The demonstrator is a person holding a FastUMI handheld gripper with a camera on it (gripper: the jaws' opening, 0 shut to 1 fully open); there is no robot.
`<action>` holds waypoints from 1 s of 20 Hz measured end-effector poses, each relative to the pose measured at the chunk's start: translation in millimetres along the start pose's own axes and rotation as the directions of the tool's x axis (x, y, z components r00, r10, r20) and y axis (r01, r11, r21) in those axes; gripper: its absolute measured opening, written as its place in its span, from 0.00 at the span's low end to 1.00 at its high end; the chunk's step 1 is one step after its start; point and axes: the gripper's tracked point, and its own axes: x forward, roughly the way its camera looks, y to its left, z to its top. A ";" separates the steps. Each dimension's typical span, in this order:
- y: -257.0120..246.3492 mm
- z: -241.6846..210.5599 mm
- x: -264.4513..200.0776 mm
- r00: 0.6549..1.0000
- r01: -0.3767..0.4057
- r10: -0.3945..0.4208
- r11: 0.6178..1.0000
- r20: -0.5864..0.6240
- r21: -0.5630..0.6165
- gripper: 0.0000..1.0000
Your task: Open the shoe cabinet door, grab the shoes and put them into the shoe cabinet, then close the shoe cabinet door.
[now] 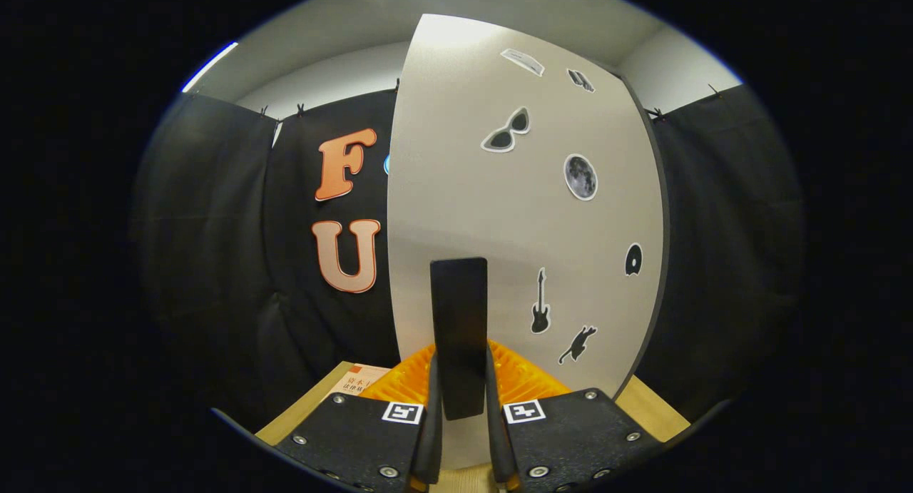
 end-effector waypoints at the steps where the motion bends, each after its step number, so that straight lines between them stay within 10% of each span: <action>1: -2.2 -0.8 -2.5 1.000 0.000 0.000 1.000 -0.002 -0.001 0.27; 20: -54.6 -11.3 -48.7 0.999 0.049 -0.048 0.998 -0.020 0.050 0.27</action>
